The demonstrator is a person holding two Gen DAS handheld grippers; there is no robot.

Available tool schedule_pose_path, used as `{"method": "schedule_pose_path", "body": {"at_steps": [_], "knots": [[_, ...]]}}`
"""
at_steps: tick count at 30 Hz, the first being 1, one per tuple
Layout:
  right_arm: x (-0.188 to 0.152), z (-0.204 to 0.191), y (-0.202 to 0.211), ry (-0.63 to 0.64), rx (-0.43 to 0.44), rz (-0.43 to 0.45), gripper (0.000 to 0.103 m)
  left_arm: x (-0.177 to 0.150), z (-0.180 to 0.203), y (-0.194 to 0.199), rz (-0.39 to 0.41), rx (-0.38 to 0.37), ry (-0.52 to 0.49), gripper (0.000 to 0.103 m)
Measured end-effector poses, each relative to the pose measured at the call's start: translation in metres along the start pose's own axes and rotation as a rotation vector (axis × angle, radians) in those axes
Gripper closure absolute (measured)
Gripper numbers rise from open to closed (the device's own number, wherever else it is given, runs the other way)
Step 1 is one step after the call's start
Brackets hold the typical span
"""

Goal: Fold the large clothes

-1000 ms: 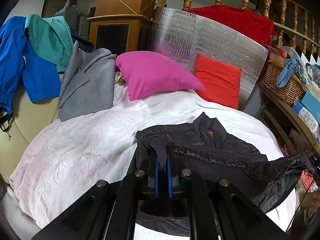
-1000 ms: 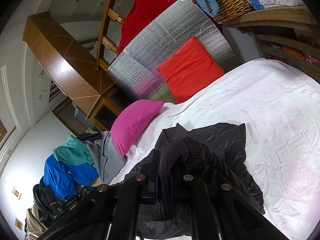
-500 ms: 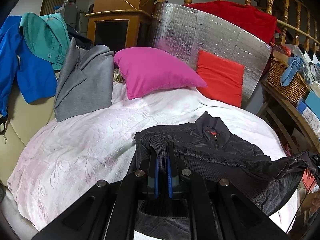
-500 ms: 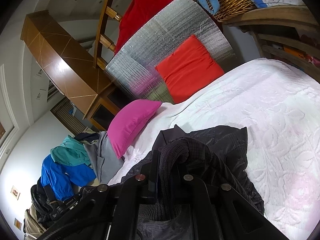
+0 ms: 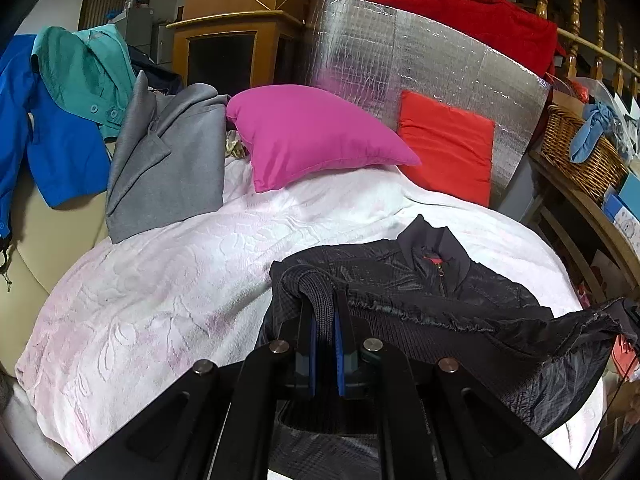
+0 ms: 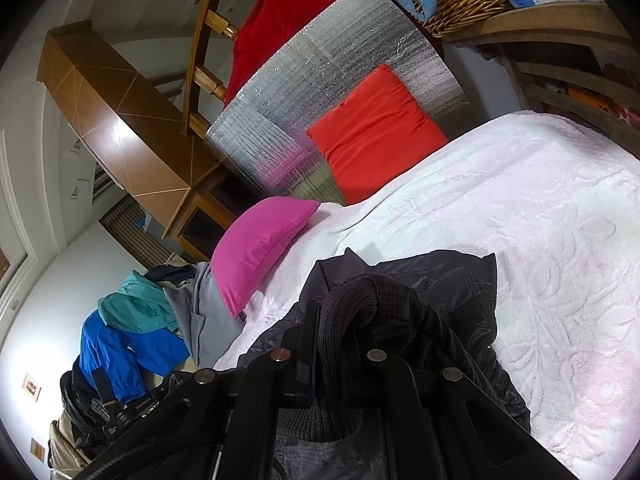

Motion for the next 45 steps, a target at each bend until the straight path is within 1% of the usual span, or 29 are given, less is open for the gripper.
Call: {"method": "schedule_pose_path", "body": {"at_steps": [45], "knots": [[0.005,-0.006,-0.012,0.021,-0.025,-0.012,0.095,0.000,-0.006,-0.015,-0.015,-0.014,0.009,0.095]]}}
Point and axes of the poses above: each gripper's, at about its wrist camera, not at the fingertips, and y roughly against the way its jaws point, z to its right, x to its top, the point moved 6 cm from there along -y, roughly the way its jaws point, and after that the axes turned 11 degrees about -x, right-handed, at the moved point
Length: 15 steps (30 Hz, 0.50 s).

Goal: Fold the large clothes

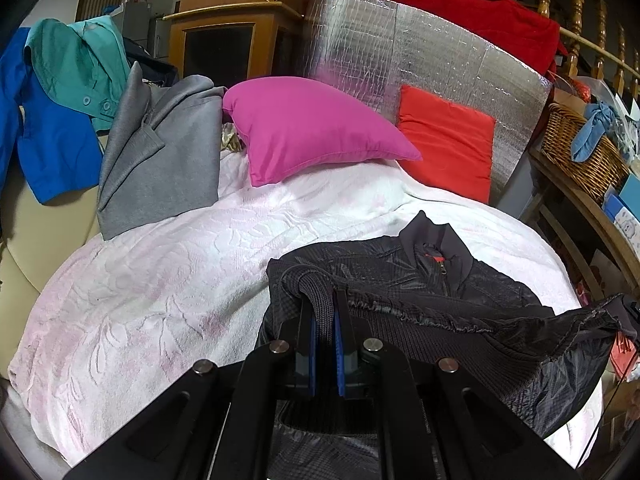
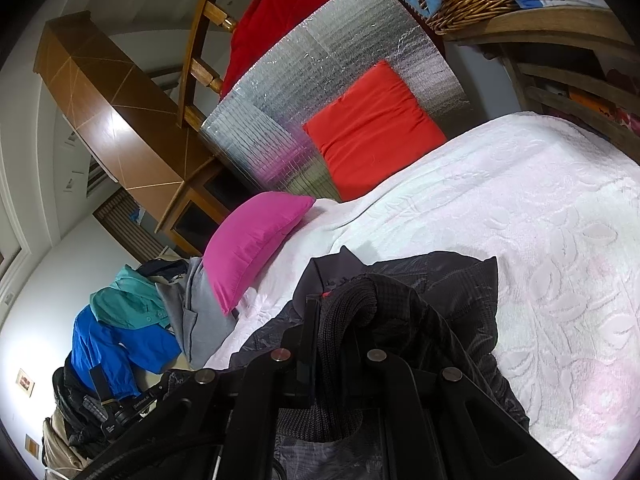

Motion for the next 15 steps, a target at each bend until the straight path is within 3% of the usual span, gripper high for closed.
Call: {"method": "schedule_pose_path", "body": {"at_steps": [15], "knots": [[0.003,0.000,-0.013,0.007,-0.010,-0.010,0.095,0.002,-0.005,-0.013,-0.016,0.002,0.000,0.095]]}}
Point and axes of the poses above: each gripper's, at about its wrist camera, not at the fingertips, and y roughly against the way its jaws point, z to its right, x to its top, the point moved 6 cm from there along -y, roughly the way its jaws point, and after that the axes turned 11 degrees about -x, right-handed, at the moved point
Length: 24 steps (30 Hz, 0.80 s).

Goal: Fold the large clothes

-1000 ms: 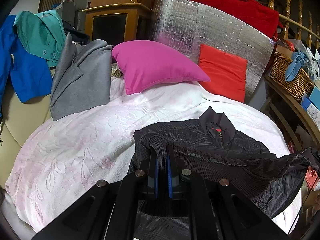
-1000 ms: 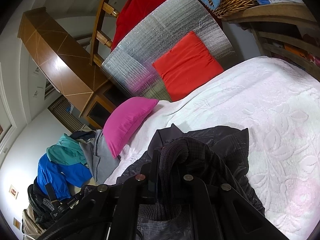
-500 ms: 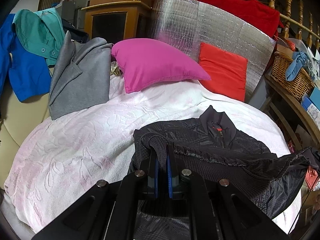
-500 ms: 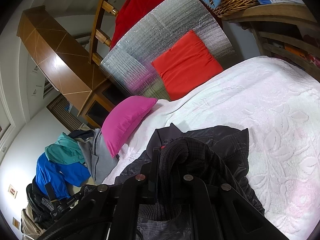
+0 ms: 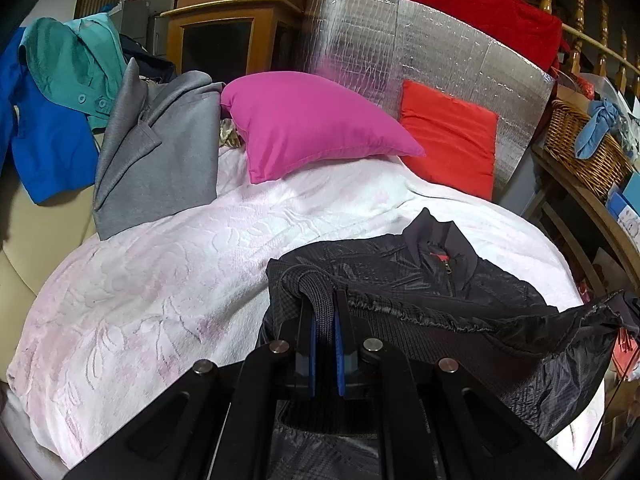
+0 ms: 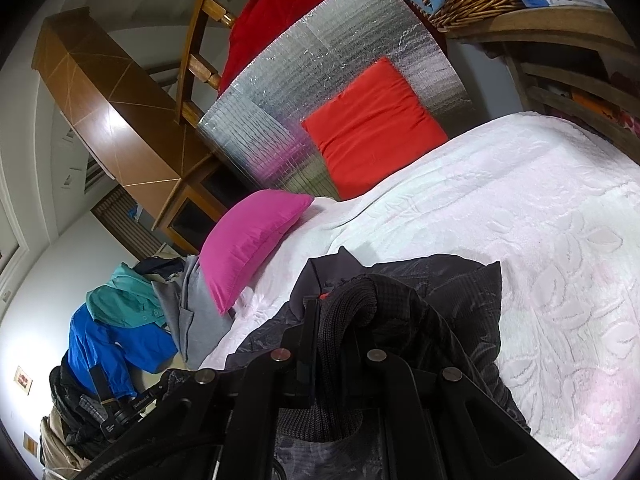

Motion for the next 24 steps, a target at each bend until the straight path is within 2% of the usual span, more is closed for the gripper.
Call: {"method": "schedule_pose_path", "body": {"at_steps": [24], "knots": [[0.003,0.004,-0.020,0.002,-0.014,-0.018,0.095,0.001,-0.002,-0.014,-0.018,0.007,-0.002,0.095]]}}
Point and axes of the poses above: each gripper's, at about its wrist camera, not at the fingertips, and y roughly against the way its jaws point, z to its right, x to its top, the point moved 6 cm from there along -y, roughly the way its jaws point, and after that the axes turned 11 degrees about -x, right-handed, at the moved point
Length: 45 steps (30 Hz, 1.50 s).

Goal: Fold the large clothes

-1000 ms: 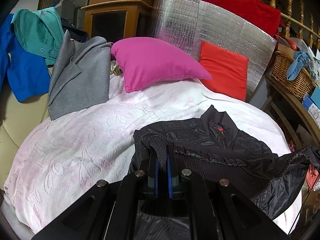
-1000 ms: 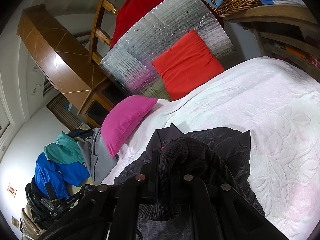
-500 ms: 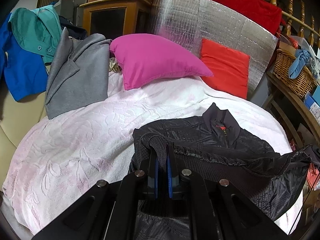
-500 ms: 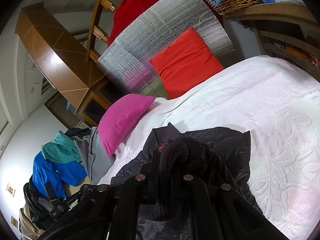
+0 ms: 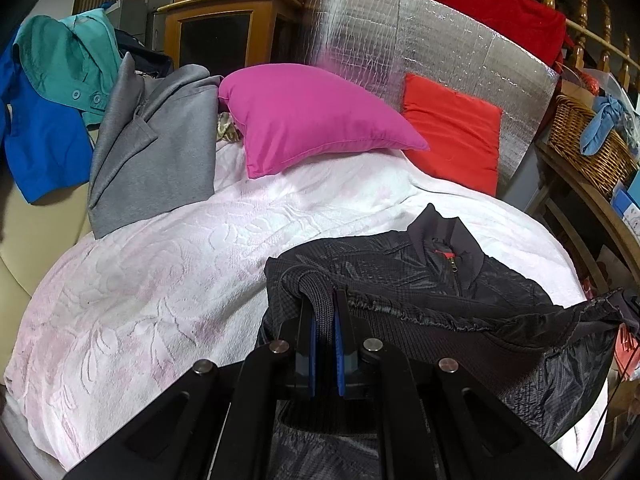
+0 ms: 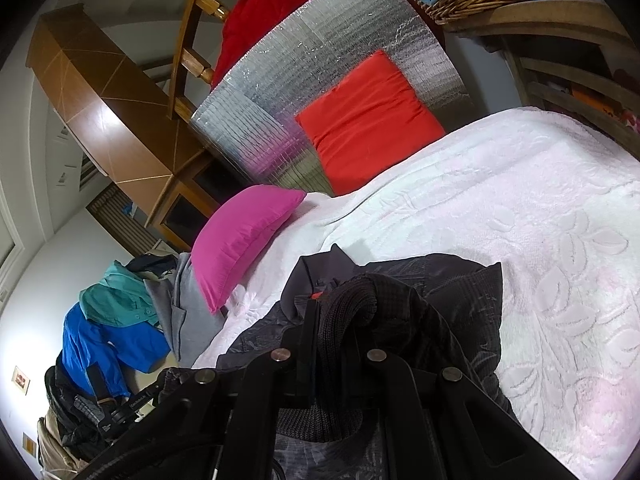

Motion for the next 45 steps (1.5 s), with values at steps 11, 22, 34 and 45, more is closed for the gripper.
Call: {"method": "schedule_pose_path", "body": {"at_steps": [11,22,34,45], "knots": [[0.002,0.001,-0.005,0.001,-0.002,-0.006,0.095,0.002,-0.002,-0.004,-0.007,-0.005,0.001,0.095],[0.002,0.009,-0.008,-0.018,0.010,-0.008,0.095,0.005,0.003,-0.004,-0.013,0.009,-0.014,0.095],[0.001,0.013,-0.003,-0.026,0.014,0.000,0.095,0.010,0.010,-0.001,-0.005,0.013,-0.030,0.095],[0.003,0.011,-0.003,-0.017,0.015,-0.001,0.095,0.011,0.009,-0.003,-0.005,0.012,-0.033,0.095]]}}
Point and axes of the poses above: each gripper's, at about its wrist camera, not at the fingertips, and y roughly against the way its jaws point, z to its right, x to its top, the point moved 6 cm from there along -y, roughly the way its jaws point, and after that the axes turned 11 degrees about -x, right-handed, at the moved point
